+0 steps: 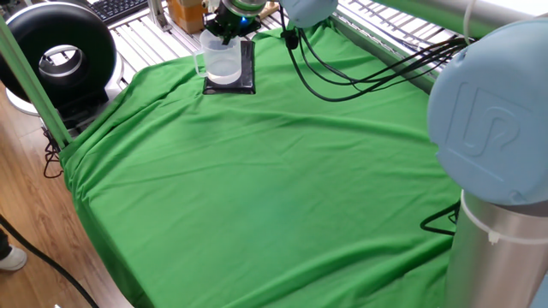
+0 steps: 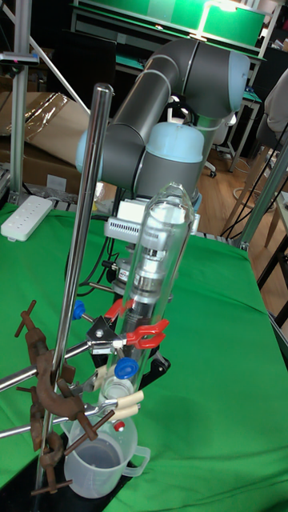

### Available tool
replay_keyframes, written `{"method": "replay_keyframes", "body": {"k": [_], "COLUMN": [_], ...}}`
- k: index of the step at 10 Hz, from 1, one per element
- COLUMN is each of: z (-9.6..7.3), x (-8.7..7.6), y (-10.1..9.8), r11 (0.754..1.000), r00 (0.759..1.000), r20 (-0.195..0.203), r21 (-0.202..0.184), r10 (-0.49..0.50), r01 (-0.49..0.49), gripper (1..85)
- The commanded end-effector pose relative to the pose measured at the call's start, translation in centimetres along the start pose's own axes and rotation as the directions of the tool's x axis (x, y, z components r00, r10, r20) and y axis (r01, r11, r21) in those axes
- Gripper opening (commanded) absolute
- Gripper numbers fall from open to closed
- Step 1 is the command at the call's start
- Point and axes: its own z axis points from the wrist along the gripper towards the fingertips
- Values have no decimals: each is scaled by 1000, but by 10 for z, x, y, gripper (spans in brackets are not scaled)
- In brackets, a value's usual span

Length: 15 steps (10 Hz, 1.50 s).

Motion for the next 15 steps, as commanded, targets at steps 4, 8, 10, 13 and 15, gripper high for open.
{"method": "replay_keyframes", "body": {"k": [4, 8, 10, 13, 15], "z": [1, 2, 4, 4, 4], "x": [-4, -5, -5, -5, -5], "y": [-1, -3, -4, -5, -5], "r11": [1000, 1000, 1000, 1000, 1000], "r00": [1000, 1000, 1000, 1000, 1000], "r20": [-2, -5, -8, -7, -7], "r21": [-8, -7, -3, -1, -1], "r10": [1, -5, -10, -10, -9], "r01": [-1, 5, 10, 10, 9], "gripper": [13, 13, 13, 13, 13]}}
